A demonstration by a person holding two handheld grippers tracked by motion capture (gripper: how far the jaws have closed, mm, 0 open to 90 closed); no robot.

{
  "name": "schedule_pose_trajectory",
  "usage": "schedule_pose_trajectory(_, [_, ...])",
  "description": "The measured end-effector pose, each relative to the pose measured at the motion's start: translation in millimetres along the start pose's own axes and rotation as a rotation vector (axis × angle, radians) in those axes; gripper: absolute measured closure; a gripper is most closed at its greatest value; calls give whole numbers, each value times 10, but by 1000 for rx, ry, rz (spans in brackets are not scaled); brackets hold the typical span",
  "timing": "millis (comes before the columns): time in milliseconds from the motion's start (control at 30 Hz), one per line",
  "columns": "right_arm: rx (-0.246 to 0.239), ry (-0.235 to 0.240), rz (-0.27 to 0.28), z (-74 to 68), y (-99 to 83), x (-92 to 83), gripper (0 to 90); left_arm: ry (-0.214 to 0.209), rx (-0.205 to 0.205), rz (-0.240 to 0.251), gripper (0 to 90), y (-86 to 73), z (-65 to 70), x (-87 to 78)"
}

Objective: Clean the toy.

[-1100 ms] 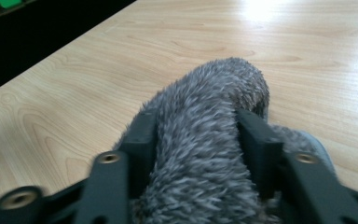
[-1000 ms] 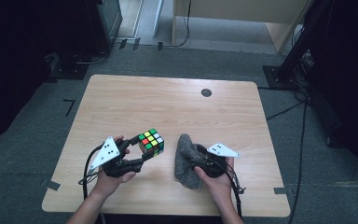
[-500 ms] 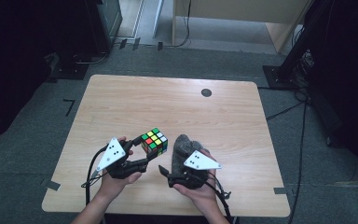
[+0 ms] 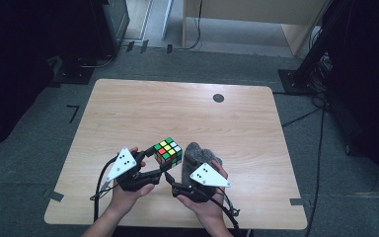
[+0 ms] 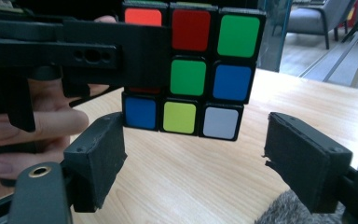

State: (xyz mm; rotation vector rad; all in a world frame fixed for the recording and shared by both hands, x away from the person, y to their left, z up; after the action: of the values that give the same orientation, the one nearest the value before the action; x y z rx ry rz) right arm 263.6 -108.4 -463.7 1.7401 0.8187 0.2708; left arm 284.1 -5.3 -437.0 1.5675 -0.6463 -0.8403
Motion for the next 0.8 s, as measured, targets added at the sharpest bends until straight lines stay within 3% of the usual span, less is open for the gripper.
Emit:
schedule_pose_trajectory(133, [-26,-6,6,-32,-7,20,217,-32,-36,6,345,-1,54,25])
schedule_pose_trajectory(267, [-20,-10,7,-57,-17,33,262,-45,-21,8,345,-8,117,43])
schedule_pose_trajectory(300, [-17,-17,12,-42,-15,31,300,-46,-20,6,345,-9,117,43])
schedule_pose_trajectory(400, [-11,-12,8,-15,-15,26,303,-59,-46,-2,344,-21,114,60])
schedule_pose_trajectory(567, [-40,-41,2,-3,-13,3,336,-77,-68,-7,340,-30,93,64])
schedule_pose_trajectory(700, [-57,-35,-10,14,-8,-2,338,-77,-61,-11,329,-27,86,64])
schedule_pose_trajectory(800, [-57,-36,-29,68,-15,-5,339,-68,-70,27,294,35,44,15])
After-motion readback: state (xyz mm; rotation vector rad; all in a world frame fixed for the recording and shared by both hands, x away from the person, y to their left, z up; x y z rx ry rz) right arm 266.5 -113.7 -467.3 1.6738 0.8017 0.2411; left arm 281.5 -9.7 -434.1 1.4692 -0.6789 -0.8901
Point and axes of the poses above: each handheld gripper's, and its own axes: x roughly forward along the jaws, y roughly out of its top, z roughly to its right, the point moved 8 cm from there along x, roughly forward along the jaws, and after that the axes turned 14 degrees about x, right-handed, at the moved point
